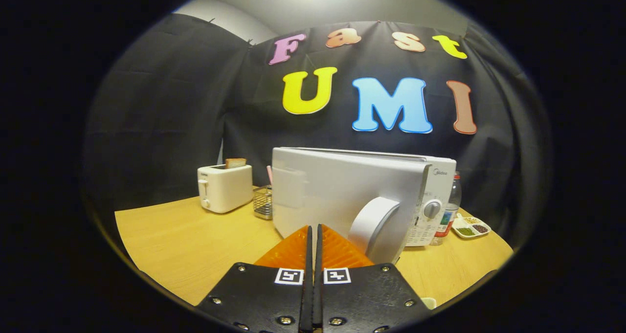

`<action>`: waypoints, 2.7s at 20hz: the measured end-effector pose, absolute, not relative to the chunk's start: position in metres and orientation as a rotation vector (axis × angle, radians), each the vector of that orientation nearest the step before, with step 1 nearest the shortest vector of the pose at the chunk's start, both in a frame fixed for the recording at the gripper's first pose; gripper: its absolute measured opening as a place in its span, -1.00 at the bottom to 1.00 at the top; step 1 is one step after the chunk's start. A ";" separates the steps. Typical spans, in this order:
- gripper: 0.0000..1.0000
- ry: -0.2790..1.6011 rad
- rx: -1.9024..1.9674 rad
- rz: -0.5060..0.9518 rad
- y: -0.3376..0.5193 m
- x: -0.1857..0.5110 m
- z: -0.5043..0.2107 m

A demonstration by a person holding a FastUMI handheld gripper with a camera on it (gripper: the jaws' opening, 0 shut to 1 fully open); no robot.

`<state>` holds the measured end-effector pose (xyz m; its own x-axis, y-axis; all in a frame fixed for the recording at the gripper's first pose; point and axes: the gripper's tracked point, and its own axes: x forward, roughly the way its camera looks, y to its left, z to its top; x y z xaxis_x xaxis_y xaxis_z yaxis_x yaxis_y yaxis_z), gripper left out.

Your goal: Open the microwave, put the food inside, and close the microwave door.

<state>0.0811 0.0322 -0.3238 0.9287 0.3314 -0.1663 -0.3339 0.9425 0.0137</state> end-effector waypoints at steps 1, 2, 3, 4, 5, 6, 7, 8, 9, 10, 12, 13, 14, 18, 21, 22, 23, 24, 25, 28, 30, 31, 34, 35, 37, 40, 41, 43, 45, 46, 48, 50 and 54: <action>-0.98 0.173 -0.008 0.315 0.023 0.091 -0.325; -0.98 0.178 -0.003 0.289 0.015 0.101 -0.326; -0.98 0.183 0.001 0.263 0.008 0.111 -0.327; -0.98 0.187 0.001 0.240 0.000 0.122 -0.330; -0.98 0.191 0.002 0.217 -0.006 0.132 -0.332; -0.98 0.197 0.006 0.198 -0.010 0.141 -0.335; -0.98 0.200 0.010 0.181 -0.014 0.151 -0.336; -0.98 0.205 0.014 0.165 -0.018 0.160 -0.339; -0.98 0.209 0.014 0.151 -0.021 0.169 -0.340; -0.98 0.212 0.015 0.136 -0.025 0.177 -0.341; -0.98 0.212 0.017 0.113 -0.029 0.192 -0.343; -0.98 0.212 0.012 0.098 -0.031 0.199 -0.343; -0.98 0.211 0.008 0.084 -0.033 0.207 -0.343; -0.98 0.221 0.016 0.039 -0.039 0.237 -0.350; -0.98 0.235 0.026 0.014 -0.041 0.249 -0.352; -0.97 0.222 0.014 0.004 -0.042 0.249 -0.347; -0.95 0.221 -0.019 0.003 -0.043 0.247 -0.350; -0.94 0.219 -0.042 0.000 -0.043 0.249 -0.350; -0.97 0.238 -0.037 0.002 -0.044 0.246 -0.352; -0.99 0.267 0.057 0.030 -0.039 0.227 -0.335; -0.98 0.239 0.061 0.055 -0.034 0.208 -0.311; -0.98 0.232 0.063 0.073 -0.031 0.197 -0.300; -0.98 0.243 0.079 0.115 -0.027 0.160 -0.272; -0.98 0.243 0.086 0.127 -0.025 0.148 -0.261; -0.98 0.225 0.097 0.141 -0.026 0.125 -0.234; -0.99 0.176 0.090 0.155 -0.027 0.093 -0.191; -0.99 0.158 0.087 0.158 -0.027 0.083 -0.177; -0.98 0.124 0.079 0.168 -0.026 0.064 -0.150; -0.99 0.077 0.050 0.174 -0.024 0.048 -0.123; -0.99 0.050 0.041 0.173 -0.025 0.042 -0.110; -0.99 0.021 0.034 0.185 -0.021 0.032 -0.090; -0.99 0.006 0.038 0.194 -0.020 0.023 -0.071; -0.99 -0.054 0.023 0.164 -0.029 0.016 -0.029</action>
<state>0.0161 -0.0293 -0.0287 0.9851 0.1628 0.0552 -0.1641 0.9863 0.0188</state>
